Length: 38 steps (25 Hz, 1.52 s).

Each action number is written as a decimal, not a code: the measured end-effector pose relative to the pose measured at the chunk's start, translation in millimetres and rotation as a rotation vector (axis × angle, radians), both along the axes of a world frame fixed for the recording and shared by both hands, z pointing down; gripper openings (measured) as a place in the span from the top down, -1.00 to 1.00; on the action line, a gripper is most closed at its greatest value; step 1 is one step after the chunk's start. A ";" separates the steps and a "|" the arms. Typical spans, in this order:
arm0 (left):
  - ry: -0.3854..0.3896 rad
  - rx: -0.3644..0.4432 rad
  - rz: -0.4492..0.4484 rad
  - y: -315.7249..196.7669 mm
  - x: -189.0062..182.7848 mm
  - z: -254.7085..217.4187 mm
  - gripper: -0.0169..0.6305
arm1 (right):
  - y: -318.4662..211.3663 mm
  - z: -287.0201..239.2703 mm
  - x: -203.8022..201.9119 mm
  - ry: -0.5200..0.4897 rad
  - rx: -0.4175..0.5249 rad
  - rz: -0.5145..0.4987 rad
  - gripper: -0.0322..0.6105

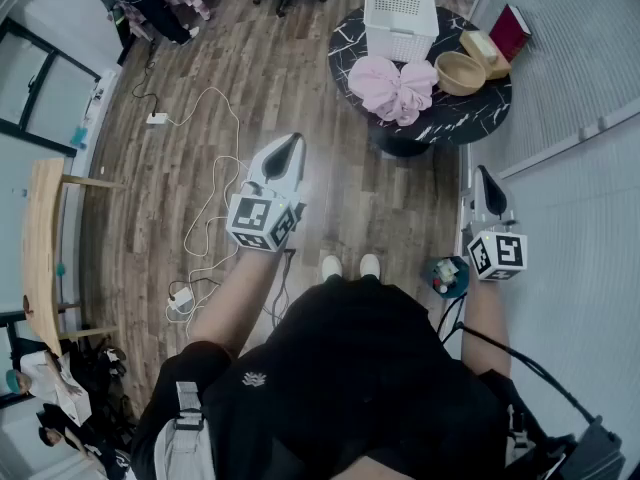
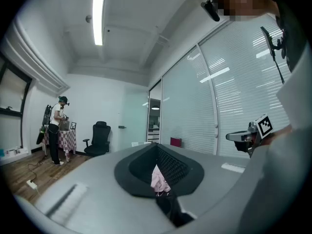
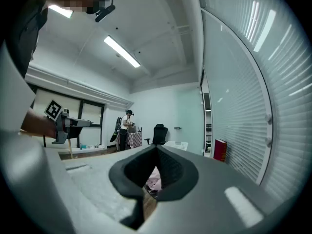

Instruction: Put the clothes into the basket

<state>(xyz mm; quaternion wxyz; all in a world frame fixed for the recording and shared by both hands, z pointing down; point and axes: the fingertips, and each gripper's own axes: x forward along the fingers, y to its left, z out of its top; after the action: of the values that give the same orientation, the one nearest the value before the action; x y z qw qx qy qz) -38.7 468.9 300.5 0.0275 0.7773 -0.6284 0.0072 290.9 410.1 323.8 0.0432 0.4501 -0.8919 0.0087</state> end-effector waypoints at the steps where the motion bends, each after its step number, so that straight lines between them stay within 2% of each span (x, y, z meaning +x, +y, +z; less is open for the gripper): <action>1: 0.000 -0.009 0.002 -0.5 1.5 5.3 0.93 | -1.1 0.8 0.0 -0.004 -0.002 0.000 0.89; 5: 0.008 -0.027 -0.001 -2.5 4.4 18.2 0.93 | -6.4 5.9 0.8 -0.010 -0.011 0.000 0.89; 12: 0.005 -0.019 0.001 -18.6 12.3 14.6 0.93 | -19.9 11.7 5.4 -0.011 -0.026 -0.011 0.89; 18: -0.011 -0.015 -0.024 -25.6 22.6 9.6 0.93 | -31.8 11.1 10.6 -0.063 -0.017 -0.058 0.89; 26: -0.045 -0.018 -0.047 -39.9 37.2 15.5 0.93 | -58.1 38.5 8.5 -0.061 -0.066 -0.123 0.89; 32: -0.051 -0.013 -0.069 -63.1 14.7 21.0 0.93 | -87.2 45.6 -12.9 -0.048 -0.076 -0.151 0.89; 38: -0.033 -0.029 -0.049 -107.0 -15.9 33.6 0.93 | -123.3 34.0 -38.4 -0.048 -0.043 -0.117 0.89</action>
<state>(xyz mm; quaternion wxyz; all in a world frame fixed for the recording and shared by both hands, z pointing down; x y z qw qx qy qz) -54.7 361.9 334.0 0.0285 0.7611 -0.6474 0.0284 252.6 286.8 357.8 0.0319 0.3961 -0.9170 0.0361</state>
